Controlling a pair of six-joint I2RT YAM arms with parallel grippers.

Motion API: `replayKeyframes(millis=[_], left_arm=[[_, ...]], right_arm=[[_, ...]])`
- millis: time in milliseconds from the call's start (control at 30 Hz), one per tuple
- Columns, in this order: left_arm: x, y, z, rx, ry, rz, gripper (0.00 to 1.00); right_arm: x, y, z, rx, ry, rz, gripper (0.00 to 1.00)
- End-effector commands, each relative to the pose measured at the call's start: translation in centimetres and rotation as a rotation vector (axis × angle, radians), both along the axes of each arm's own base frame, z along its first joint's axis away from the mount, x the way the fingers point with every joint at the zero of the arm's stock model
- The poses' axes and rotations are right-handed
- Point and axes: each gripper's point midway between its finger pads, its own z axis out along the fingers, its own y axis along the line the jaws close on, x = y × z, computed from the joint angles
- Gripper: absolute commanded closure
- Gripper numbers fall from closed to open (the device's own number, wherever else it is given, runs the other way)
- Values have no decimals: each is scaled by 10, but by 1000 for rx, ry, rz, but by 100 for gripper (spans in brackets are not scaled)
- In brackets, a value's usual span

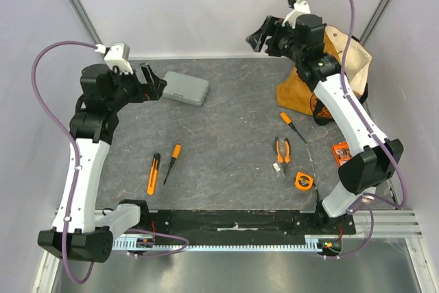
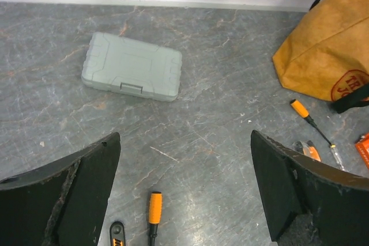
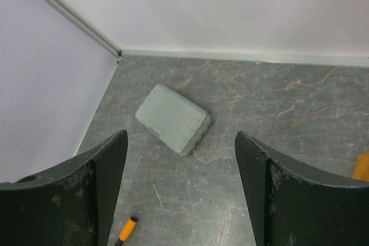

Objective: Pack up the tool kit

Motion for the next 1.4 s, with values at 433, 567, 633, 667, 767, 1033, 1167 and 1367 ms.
replayKeyframes(millis=[433,567,633,667,767,1033,1167,1367], left_arm=[[140,24,-82,65,173,167,1],[186,34,-108,56,198,183,2],[209,41,-117,42,212,192,2],[218,35,-127,19,231,165,3],[247,57,-144,-49,272,171,6],[289,60,-207,-13,360,114,7],[289,41,-239,-78,412,23,13],[270,26,-263,-164,481,-16,18]], right_arm=[[-70,69,-121,-229,174,139,8],[-75,62,-154,-266,235,102,9],[-76,59,-164,-277,255,88,9],[-77,58,-168,-278,267,80,8],[-80,60,-182,-290,291,91,9],[-89,75,-217,-328,346,141,9],[-90,83,-221,-305,347,156,9],[-85,88,-225,-286,352,150,9]])
